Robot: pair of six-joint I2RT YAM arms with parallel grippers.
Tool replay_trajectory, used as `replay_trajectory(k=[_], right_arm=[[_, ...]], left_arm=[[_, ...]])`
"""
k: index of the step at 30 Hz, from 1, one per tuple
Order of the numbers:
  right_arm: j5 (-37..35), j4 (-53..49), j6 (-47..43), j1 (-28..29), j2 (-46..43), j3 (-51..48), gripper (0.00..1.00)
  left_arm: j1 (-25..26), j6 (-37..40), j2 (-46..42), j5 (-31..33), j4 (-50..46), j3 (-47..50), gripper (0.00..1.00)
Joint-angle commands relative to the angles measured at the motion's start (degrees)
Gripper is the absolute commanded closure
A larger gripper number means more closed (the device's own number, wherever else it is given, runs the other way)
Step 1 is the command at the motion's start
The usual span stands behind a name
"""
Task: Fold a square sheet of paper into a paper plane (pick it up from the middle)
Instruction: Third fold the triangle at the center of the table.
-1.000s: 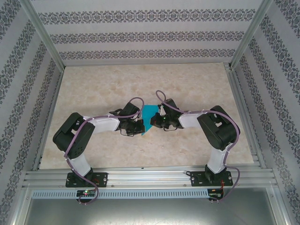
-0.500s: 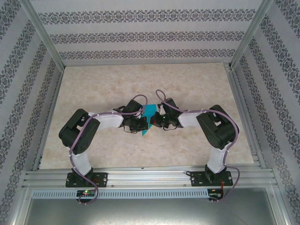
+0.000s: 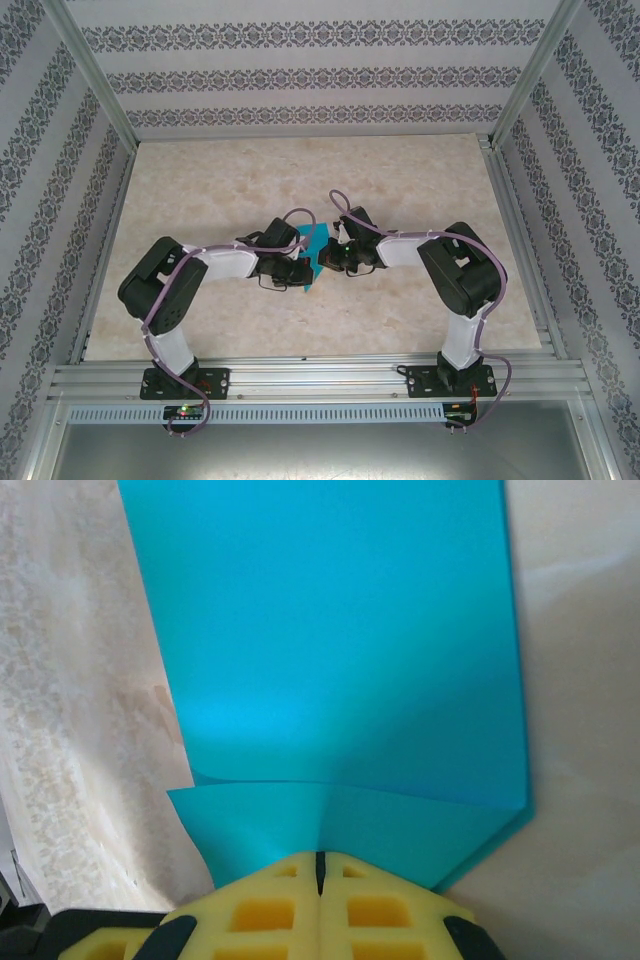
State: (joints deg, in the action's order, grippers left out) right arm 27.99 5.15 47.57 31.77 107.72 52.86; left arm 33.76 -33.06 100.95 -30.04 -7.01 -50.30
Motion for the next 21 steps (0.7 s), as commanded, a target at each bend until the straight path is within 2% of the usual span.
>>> replay_trajectory(k=[1, 8, 14, 19, 21], right_arm=[[-4.96, -5.83, -0.73, -0.26, 3.36, -0.25, 1.00], [-5.24, -6.54, -0.25, -0.14, 3.46, -0.08, 1.00], [-5.75, -4.45, 3.69, 0.55, 1.00, -3.96, 1.00], [-5.28, 1.85, 10.46, 1.98, -3.00, -7.82, 1.00], [-3.07, 2.78, 10.29, 1.89, -4.31, -6.16, 0.99]], left_arm=[[1.38, 4.55, -1.54, -2.36, -10.34, 3.82, 1.00], [2.54, 6.23, -3.19, -1.72, -11.53, 4.11, 1.00], [2.54, 5.93, -7.83, 3.68, -13.83, 2.93, 1.00], [2.54, 1.37, -13.66, 9.10, -8.86, 3.25, 1.00], [2.67, -0.58, -13.78, 9.92, -6.29, 3.08, 0.94]])
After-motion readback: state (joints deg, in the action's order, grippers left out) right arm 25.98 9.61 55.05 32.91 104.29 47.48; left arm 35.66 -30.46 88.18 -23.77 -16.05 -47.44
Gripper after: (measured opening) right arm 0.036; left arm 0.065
